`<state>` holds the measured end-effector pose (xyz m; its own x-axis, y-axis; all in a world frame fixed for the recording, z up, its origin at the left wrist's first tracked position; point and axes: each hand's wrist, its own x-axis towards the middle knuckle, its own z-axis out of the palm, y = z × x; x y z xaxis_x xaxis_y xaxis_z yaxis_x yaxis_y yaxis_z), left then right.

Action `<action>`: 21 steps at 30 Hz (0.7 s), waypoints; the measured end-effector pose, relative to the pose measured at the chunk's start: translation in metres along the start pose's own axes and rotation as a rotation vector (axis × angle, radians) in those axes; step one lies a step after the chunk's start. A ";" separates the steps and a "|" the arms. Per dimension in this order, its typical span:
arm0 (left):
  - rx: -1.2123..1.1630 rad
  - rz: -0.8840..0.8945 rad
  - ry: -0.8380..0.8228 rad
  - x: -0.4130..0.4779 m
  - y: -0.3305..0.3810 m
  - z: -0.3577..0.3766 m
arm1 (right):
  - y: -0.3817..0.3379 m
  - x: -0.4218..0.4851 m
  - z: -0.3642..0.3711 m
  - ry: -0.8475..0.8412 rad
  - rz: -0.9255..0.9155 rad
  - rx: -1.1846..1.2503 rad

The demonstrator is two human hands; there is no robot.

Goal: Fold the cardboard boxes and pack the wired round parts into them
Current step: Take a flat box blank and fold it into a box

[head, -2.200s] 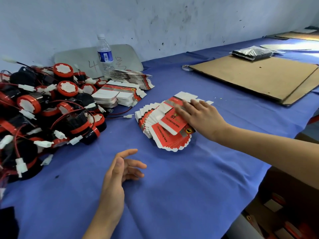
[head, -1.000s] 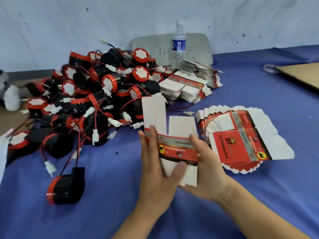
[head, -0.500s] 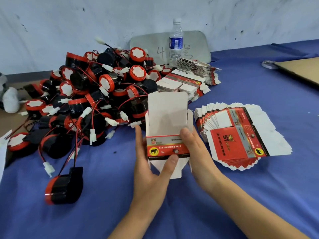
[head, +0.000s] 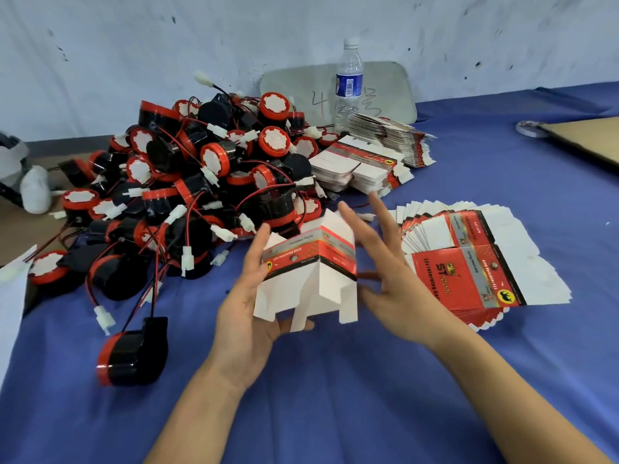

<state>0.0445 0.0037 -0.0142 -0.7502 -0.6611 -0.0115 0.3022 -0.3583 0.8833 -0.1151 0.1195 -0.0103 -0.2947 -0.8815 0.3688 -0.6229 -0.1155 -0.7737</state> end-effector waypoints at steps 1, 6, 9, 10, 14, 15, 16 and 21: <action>-0.011 -0.035 -0.016 0.000 0.001 -0.003 | 0.001 0.000 0.000 -0.023 -0.053 -0.081; 0.013 -0.170 -0.071 0.001 0.004 -0.010 | 0.000 0.001 0.007 -0.042 -0.214 -0.418; 0.045 -0.203 -0.125 -0.001 0.009 -0.013 | -0.006 0.001 0.008 -0.012 -0.156 -0.279; 0.082 -0.195 -0.141 -0.002 0.011 -0.012 | -0.009 0.000 0.008 0.011 -0.101 -0.143; 0.310 -0.007 -0.055 0.000 0.005 -0.001 | -0.018 -0.002 0.007 0.103 0.065 0.348; 0.354 0.034 -0.024 0.000 0.003 0.004 | -0.020 -0.002 0.010 0.136 0.084 0.399; 0.414 0.085 0.001 -0.002 0.001 0.008 | -0.022 -0.002 0.014 0.178 0.097 0.439; 0.607 0.249 0.020 -0.022 -0.010 0.020 | -0.026 -0.004 0.029 0.274 0.201 0.578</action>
<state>0.0463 0.0346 -0.0132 -0.6879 -0.6903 0.2244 0.0757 0.2392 0.9680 -0.0763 0.1128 -0.0065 -0.5855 -0.7721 0.2470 -0.0710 -0.2546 -0.9644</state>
